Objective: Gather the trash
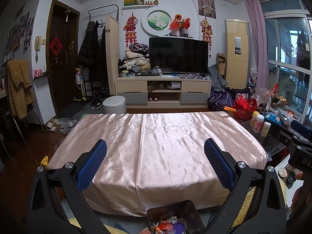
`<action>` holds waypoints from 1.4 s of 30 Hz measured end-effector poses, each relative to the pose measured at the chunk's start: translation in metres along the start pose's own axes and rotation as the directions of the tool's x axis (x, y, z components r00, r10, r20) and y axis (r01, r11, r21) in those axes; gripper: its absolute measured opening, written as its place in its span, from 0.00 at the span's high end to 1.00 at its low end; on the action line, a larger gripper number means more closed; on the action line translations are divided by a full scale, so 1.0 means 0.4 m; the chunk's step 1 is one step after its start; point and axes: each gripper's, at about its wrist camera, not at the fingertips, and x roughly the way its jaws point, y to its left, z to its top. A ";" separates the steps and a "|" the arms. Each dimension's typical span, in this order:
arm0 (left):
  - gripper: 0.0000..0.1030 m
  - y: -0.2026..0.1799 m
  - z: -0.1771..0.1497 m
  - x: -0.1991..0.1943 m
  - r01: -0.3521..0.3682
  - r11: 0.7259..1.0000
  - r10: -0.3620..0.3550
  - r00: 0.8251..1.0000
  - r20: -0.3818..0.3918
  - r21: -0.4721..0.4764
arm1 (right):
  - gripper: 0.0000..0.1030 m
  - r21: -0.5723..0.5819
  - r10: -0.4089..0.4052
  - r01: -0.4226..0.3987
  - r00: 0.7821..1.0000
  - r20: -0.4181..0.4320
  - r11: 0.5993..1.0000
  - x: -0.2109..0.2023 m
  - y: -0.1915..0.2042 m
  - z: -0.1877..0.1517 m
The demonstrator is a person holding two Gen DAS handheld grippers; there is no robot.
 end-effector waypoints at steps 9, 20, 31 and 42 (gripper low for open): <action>0.08 0.000 -0.001 0.000 -0.002 1.000 0.002 1.000 -0.001 0.000 | 0.03 0.006 0.000 0.000 1.000 0.006 1.000 -0.001 -0.001 0.000; 0.08 -0.012 0.003 -0.005 -0.020 1.000 0.020 1.000 0.002 -0.016 | 0.03 0.013 -0.008 0.008 1.000 0.003 1.000 0.003 0.000 -0.002; 0.08 -0.021 -0.002 -0.008 -0.009 1.000 0.009 1.000 0.018 -0.017 | 0.03 0.015 0.000 0.000 1.000 -0.007 1.000 0.005 0.000 -0.007; 0.08 -0.008 -0.006 0.004 -0.015 0.999 0.014 1.000 -0.009 -0.050 | 0.03 0.017 0.002 -0.001 1.000 -0.011 1.000 0.009 -0.004 -0.012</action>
